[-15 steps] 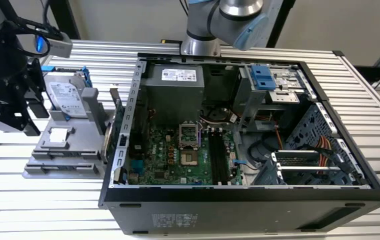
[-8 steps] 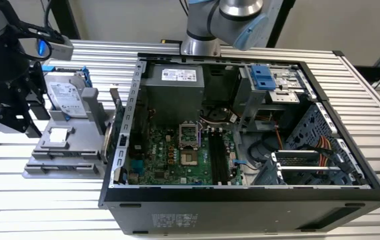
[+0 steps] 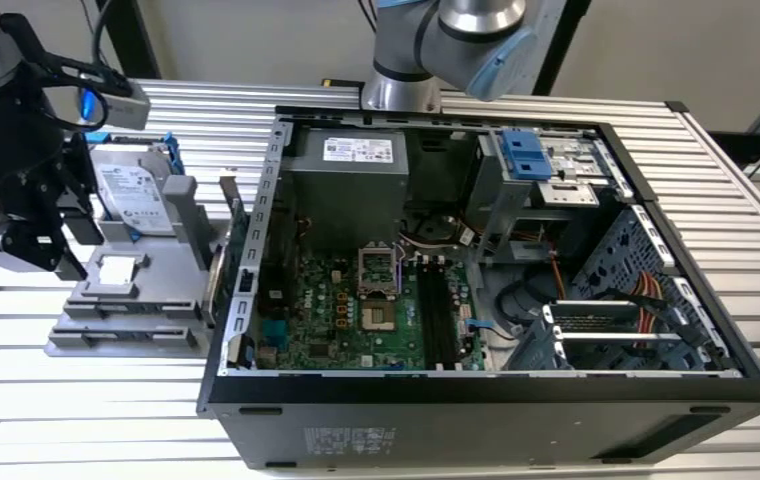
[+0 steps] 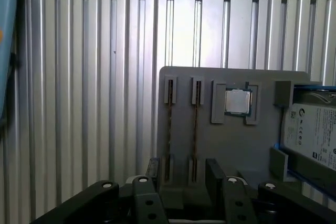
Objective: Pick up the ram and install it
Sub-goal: 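Pick up the ram and move it above insertion slot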
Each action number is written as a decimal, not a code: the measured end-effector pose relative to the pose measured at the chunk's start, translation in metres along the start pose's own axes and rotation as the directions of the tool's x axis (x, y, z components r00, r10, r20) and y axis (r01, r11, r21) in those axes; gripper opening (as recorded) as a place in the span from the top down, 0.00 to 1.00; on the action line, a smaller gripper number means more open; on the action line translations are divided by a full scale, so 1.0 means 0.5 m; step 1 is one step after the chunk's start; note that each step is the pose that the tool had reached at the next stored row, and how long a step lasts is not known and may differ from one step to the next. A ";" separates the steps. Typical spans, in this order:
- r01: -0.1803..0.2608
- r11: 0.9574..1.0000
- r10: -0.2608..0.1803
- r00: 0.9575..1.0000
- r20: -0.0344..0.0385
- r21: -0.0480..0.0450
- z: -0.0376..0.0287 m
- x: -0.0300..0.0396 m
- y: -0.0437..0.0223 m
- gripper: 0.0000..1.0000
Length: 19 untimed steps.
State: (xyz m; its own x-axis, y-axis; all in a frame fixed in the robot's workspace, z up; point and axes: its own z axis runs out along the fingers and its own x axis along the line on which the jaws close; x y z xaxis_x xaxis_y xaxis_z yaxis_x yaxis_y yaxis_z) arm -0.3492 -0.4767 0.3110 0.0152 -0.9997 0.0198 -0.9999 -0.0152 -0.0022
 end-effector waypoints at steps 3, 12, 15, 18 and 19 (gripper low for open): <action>0.000 1.000 0.000 1.000 0.000 0.000 0.005 0.000 0.000 0.00; 0.000 1.000 0.000 1.000 0.000 0.000 0.013 0.000 0.000 0.00; 0.000 1.000 0.000 1.000 0.000 0.000 0.015 0.000 0.000 0.00; 0.000 1.000 0.000 1.000 0.000 0.000 0.019 0.000 0.000 0.00; 0.000 1.000 0.000 1.000 0.000 0.000 0.021 0.000 0.000 0.00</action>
State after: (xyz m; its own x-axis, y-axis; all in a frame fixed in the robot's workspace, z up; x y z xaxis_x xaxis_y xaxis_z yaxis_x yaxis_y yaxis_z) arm -0.3492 -0.4767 0.3007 0.0152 -0.9997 0.0198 -0.9999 -0.0152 -0.0022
